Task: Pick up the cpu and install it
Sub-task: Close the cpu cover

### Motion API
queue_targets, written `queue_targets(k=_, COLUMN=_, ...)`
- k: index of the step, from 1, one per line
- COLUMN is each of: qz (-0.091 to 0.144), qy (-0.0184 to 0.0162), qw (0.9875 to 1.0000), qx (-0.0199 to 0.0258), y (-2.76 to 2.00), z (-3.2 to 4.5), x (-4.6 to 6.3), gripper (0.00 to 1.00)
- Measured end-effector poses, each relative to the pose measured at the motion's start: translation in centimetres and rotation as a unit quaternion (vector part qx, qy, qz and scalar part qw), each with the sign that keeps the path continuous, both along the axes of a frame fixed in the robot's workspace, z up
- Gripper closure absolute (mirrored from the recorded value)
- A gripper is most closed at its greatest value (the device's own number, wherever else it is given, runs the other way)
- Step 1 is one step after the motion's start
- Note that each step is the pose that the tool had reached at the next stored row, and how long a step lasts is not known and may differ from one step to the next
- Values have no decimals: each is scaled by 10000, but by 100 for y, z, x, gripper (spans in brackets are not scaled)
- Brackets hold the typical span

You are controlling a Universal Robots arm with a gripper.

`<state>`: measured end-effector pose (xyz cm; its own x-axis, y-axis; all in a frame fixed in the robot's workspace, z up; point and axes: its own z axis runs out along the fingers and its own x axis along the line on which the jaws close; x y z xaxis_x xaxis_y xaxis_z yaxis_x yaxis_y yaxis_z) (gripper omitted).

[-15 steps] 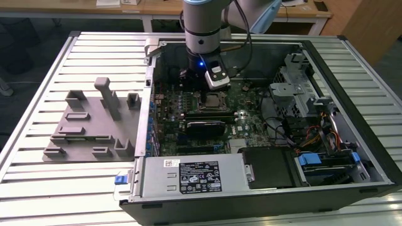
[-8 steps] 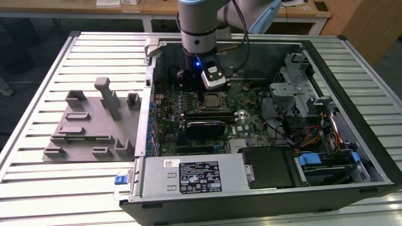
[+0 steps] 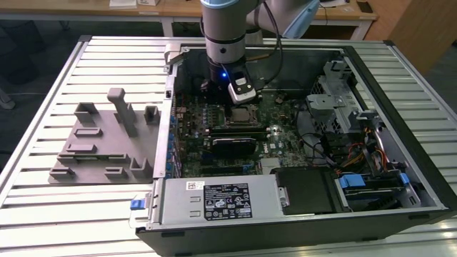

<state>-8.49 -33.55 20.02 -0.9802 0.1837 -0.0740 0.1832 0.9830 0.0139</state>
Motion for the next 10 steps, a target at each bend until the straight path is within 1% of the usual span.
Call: queue_targets(k=10, qz=0, qy=-1, qw=10000, qx=0, y=1, z=-15, x=7, gripper=89)
